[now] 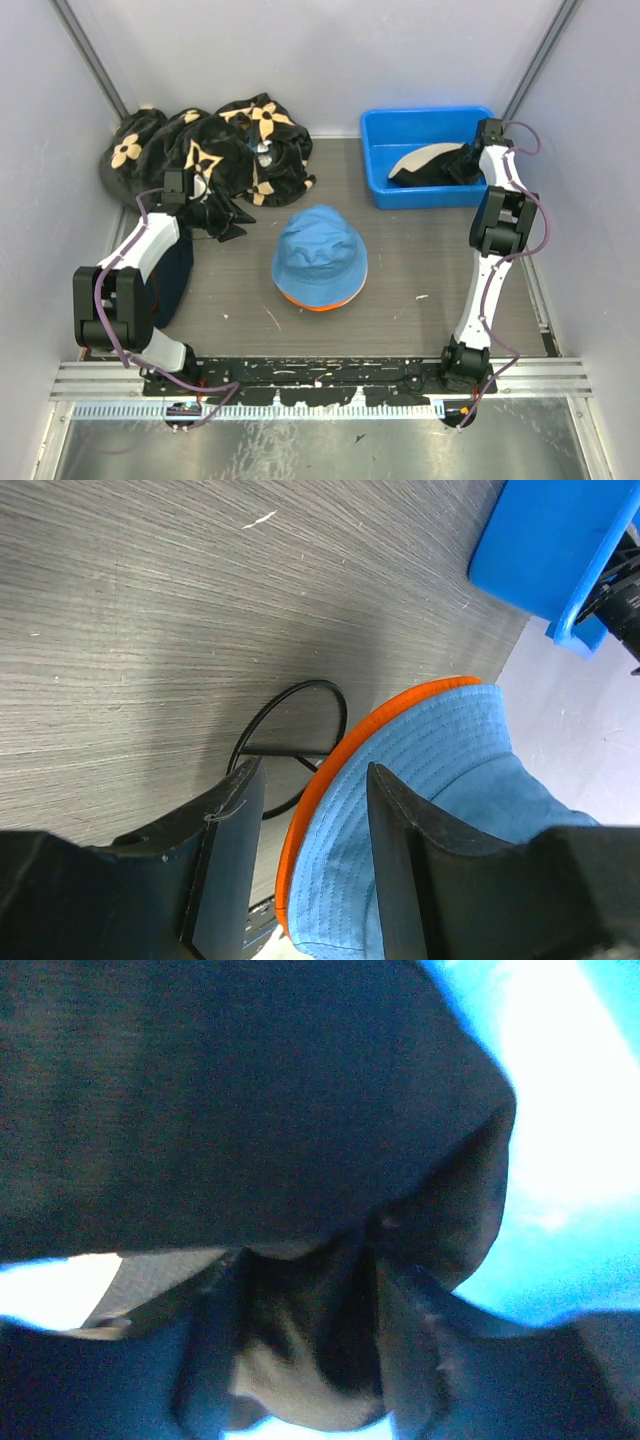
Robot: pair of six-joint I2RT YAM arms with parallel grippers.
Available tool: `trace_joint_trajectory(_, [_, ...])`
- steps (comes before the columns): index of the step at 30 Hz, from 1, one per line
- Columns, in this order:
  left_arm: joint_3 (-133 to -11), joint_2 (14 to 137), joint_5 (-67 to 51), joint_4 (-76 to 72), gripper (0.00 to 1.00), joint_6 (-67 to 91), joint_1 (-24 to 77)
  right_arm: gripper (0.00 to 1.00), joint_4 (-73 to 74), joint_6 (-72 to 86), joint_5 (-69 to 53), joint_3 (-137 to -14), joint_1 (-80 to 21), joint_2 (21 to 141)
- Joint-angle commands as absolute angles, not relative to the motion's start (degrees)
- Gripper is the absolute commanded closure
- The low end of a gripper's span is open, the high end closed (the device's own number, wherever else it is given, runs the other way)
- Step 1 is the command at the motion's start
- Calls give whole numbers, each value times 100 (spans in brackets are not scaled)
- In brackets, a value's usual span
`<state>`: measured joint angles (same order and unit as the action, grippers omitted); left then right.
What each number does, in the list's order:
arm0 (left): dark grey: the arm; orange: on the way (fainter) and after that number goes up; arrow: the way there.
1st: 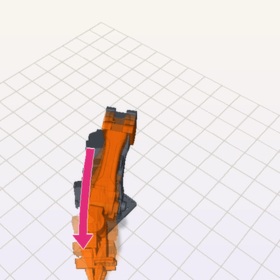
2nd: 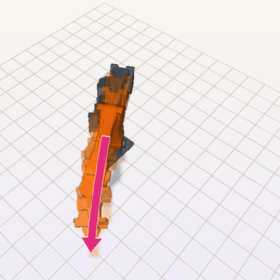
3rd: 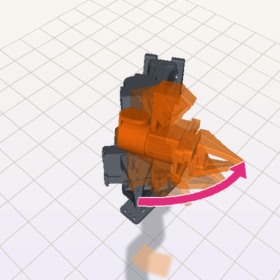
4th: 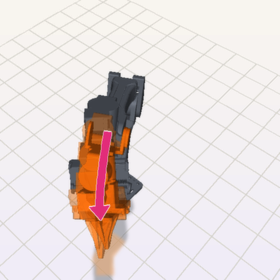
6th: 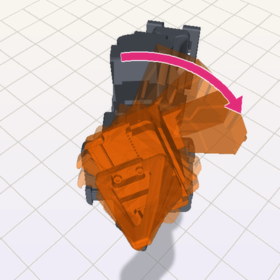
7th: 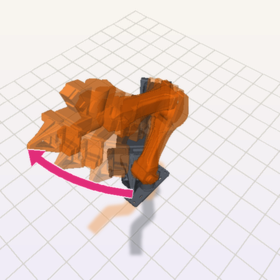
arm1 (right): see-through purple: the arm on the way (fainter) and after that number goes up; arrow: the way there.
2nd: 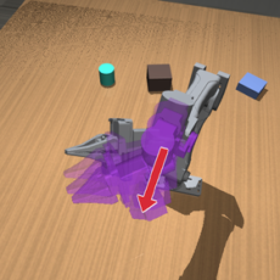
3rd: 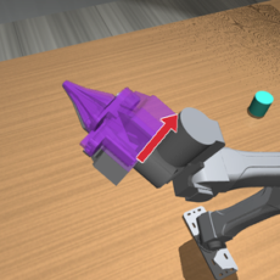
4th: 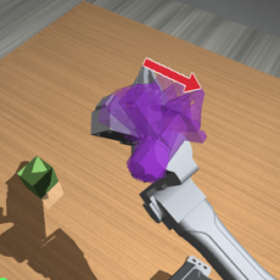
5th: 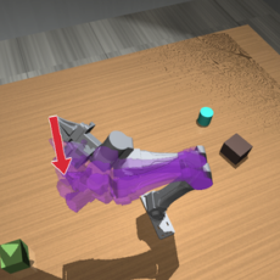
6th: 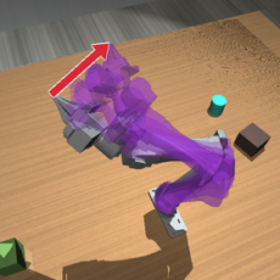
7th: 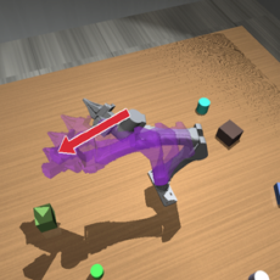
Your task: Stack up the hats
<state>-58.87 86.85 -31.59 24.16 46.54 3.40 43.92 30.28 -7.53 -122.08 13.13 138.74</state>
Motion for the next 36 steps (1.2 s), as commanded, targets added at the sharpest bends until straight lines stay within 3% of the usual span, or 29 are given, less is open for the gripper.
trace_joint_trajectory(1, [-6002,8722,-3218,2414,48,4615,308,66,4376,3171,-1067,-12523,1349,13858])
trace_joint_trajectory(4, [-6018,8735,-3199,2410,48,4614,308,93,4084,3212,-1185,-12360,1350,13567])
trace_joint_trajectory(6, [-6028,8749,-3199,2396,48,4614,309,99,3707,3245,-1343,-12151,1345,13250])
trace_joint_trajectory(17, [-6653,8925,-3208,2584,48,4388,308,97,3248,2755,-2125,-13054,1345,12216])
trace_joint_trajectory(21, [-6826,8892,-3245,2580,48,4368,308,95,3527,2313,-1872,-13243,1271,11880])
trace_joint_trajectory(27, [-6898,8950,-3438,2503,48,4357,344,94,3361,1385,-1910,-12505,787,10990])
trace_joint_trajectory(31, [-7257,8974,-3411,2735,48,4156,456,93,3586,500,-1033,-12109,-14,10456])
trace_joint_trajectory(36, [-7414,8909,-3447,2833,48,4089,559,91,3794,-424,1318,-11484,-1025,9800])
